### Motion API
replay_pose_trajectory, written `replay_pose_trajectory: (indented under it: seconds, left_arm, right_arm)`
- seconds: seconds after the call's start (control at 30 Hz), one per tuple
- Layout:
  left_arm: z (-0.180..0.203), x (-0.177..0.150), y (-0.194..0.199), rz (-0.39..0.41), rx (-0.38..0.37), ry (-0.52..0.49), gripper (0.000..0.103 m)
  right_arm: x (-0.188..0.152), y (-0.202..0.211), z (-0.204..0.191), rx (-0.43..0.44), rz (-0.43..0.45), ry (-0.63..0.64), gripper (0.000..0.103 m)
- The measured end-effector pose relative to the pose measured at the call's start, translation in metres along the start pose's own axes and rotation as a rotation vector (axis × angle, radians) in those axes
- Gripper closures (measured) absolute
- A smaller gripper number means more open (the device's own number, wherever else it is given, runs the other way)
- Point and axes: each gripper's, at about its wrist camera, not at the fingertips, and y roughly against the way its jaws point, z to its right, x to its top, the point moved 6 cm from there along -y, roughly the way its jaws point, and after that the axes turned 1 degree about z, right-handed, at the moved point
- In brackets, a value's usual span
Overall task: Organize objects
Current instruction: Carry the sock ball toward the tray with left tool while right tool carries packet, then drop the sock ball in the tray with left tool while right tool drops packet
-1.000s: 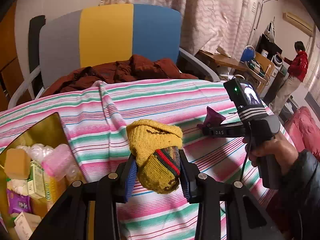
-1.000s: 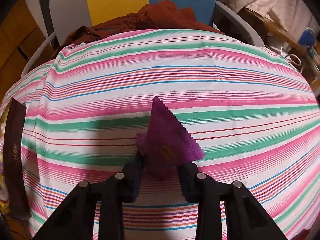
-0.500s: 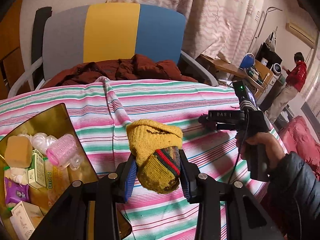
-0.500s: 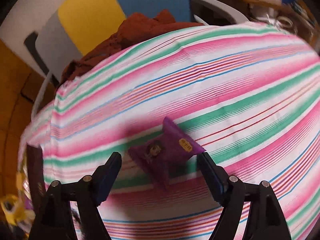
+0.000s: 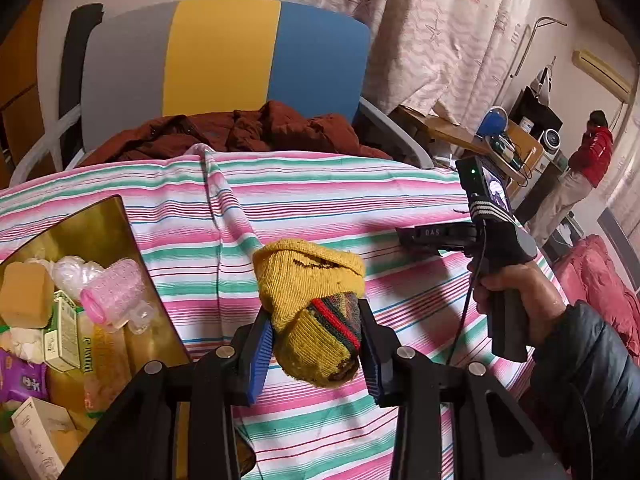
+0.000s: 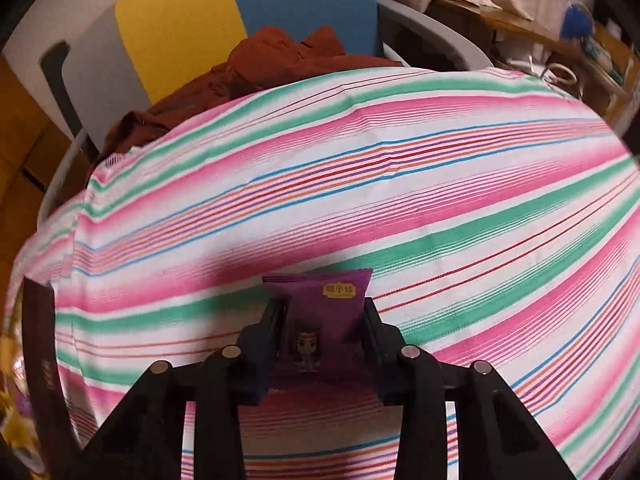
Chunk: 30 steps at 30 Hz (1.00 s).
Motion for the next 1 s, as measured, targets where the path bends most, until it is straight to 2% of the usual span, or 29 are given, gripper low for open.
replay_pose_trajectory:
  seconds: [0.07,0.23,0.47,0.7,1.0]
  left_arm:
    - [-0.002,0.001,0.006,0.013,0.01,0.0,0.065]
    - [-0.011,0.003,0.027,0.051,0.051,-0.001,0.065]
    - [-0.047,0.005,0.074,0.13,0.172,0.008,0.065]
    - [-0.09,-0.005,0.106,0.164,0.267,0.06,0.065]
    - [-0.125,-0.029,0.126,0.17,0.318,0.123,0.065]
  right_arm:
    - [-0.002,0.001,-0.004,-0.018,-0.001,0.035,0.067]
    - [-0.007,0.007,-0.019,0.0,0.0,0.108,0.067]
    - [-0.022,0.024,-0.058,0.045,0.026,0.221,0.067]
    - [-0.045,0.053,-0.111,0.082,0.05,0.331,0.067]
    - [-0.078,0.106,-0.205,0.232,0.133,0.412,0.067]
